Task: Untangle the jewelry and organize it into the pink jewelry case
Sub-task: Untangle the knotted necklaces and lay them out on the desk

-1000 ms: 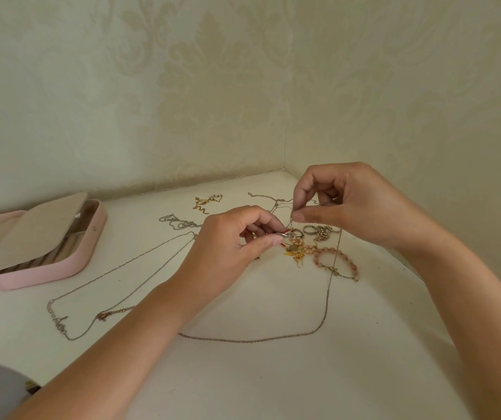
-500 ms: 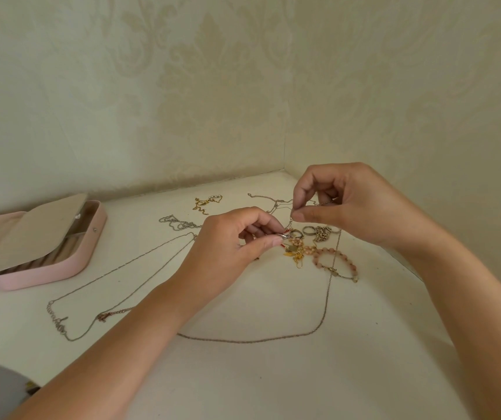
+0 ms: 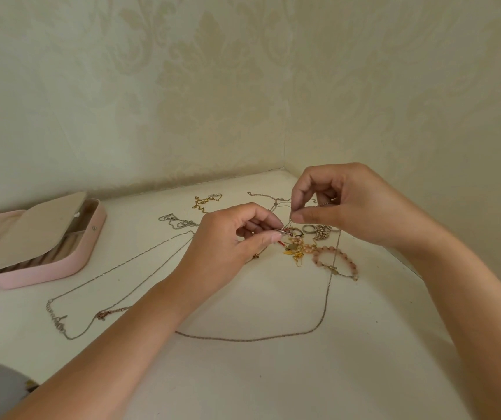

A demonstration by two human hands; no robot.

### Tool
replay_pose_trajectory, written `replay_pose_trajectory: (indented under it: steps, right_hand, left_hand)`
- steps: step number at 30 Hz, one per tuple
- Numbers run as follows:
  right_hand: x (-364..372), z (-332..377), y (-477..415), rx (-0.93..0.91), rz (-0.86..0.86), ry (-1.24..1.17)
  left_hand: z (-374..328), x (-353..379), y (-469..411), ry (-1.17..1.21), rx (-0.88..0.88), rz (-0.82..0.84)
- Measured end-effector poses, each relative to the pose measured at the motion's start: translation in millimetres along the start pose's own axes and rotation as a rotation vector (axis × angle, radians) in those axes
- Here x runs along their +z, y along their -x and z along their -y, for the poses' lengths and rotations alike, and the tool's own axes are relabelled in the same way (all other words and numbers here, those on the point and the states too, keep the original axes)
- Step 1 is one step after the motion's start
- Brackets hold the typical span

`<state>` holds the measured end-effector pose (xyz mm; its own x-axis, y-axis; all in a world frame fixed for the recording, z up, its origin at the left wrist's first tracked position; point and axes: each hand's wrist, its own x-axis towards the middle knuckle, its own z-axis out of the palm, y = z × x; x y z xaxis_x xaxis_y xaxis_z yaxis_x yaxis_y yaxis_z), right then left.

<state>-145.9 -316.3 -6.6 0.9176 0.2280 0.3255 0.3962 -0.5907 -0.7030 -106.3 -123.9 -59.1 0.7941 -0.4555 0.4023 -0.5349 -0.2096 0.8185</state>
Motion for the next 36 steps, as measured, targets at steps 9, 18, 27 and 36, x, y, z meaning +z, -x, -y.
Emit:
replay_pose_trajectory:
  steps: [9, 18, 27, 36]
  right_hand:
    - [5, -9, -4, 0.064, 0.059, 0.085]
    - [15, -11, -9, 0.108, 0.089, 0.113]
    - [29, -15, -12, 0.130, -0.008, -0.205]
    - [47, 1, -4, 0.414, -0.094, -0.595]
  left_hand:
    - [4, -1, -1, -0.002, 0.011, -0.032]
    - [6, 2, -4, 0.106, -0.091, -0.035]
    - [-2, -2, -3, 0.291, -0.285, -0.001]
    - [-8, -39, 26, -0.034, -0.305, 0.037]
